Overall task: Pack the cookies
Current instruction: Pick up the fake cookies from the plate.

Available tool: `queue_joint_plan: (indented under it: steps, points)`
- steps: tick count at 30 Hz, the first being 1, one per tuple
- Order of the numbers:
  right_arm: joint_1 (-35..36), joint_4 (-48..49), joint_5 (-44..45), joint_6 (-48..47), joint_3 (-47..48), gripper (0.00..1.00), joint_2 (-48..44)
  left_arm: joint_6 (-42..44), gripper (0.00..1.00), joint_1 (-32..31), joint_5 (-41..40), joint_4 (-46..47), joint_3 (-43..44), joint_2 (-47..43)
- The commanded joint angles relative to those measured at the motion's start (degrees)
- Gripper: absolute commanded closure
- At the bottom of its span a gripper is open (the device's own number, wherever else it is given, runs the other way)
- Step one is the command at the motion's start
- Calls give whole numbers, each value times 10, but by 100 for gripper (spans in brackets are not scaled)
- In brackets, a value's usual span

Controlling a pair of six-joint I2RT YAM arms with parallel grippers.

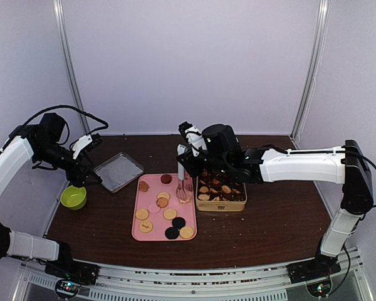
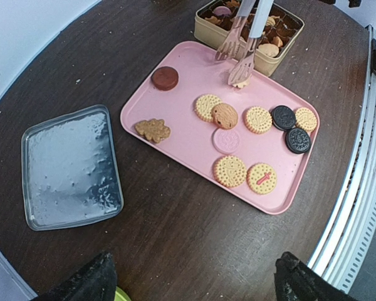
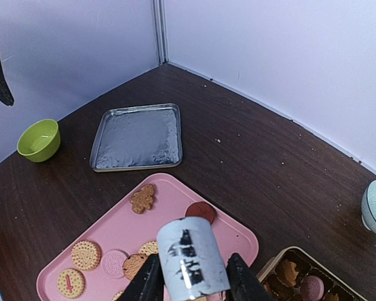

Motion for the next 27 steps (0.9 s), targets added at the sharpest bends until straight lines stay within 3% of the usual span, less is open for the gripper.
queue_joint_plan:
  steps: [1, 10, 27]
  points:
    - [3, 4, -10, 14, -9, 66, -4, 10, 10, 5, 6, 1, 8, -1]
    - [3, 4, -14, 27, -18, 69, -5, 11, 10, 5, 6, 0, 6, -2]
    - [2, 29, -19, 44, -21, 99, -33, 13, 10, 5, 7, 0, 5, -3]
